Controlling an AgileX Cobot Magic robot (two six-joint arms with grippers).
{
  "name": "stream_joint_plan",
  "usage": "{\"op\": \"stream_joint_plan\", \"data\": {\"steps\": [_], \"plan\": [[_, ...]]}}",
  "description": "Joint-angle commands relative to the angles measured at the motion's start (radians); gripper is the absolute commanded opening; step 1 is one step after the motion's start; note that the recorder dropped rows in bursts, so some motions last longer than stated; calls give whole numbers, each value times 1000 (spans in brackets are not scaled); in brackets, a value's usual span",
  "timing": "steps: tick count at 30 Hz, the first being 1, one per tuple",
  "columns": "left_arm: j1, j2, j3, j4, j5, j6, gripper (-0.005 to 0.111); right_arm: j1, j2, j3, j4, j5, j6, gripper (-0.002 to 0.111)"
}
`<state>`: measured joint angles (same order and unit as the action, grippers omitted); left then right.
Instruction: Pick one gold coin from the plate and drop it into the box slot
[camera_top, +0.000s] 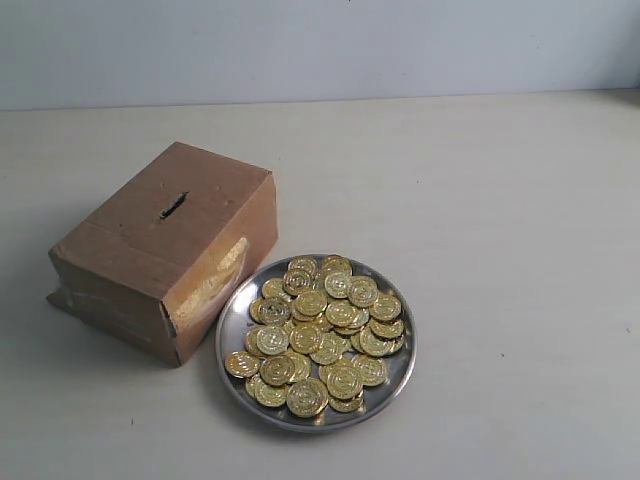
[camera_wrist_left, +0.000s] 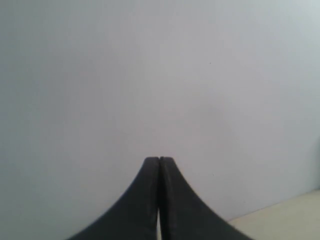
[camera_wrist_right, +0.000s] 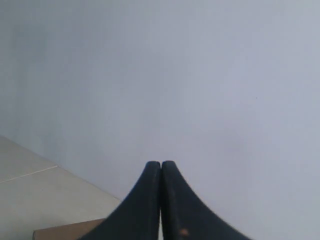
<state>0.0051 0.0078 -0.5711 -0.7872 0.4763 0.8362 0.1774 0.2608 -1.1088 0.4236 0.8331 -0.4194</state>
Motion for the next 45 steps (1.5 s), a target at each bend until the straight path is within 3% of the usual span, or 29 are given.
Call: {"op": "stream_joint_plan", "data": {"steps": [1, 9, 14, 36, 42, 45], "plan": [[2, -8, 45, -5, 3, -2, 0, -47, -64, -4, 20, -4, 4, 0], [6, -8, 93, 50, 17, -2, 0, -250, -207, -4, 21, -4, 4, 0], [6, -8, 93, 50, 17, -2, 0, -325, -261, -4, 21, -4, 4, 0], [12, -8, 93, 60, 27, -2, 0, -348, -261, -4, 46, 18, 4, 0], [16, -8, 115, 362, -3, -2, 0, -423, -261, 31, 78, -119, 4, 0], [16, -8, 213, 444, -202, -2, 0, -485, -261, 96, 71, -320, 4, 0]]}}
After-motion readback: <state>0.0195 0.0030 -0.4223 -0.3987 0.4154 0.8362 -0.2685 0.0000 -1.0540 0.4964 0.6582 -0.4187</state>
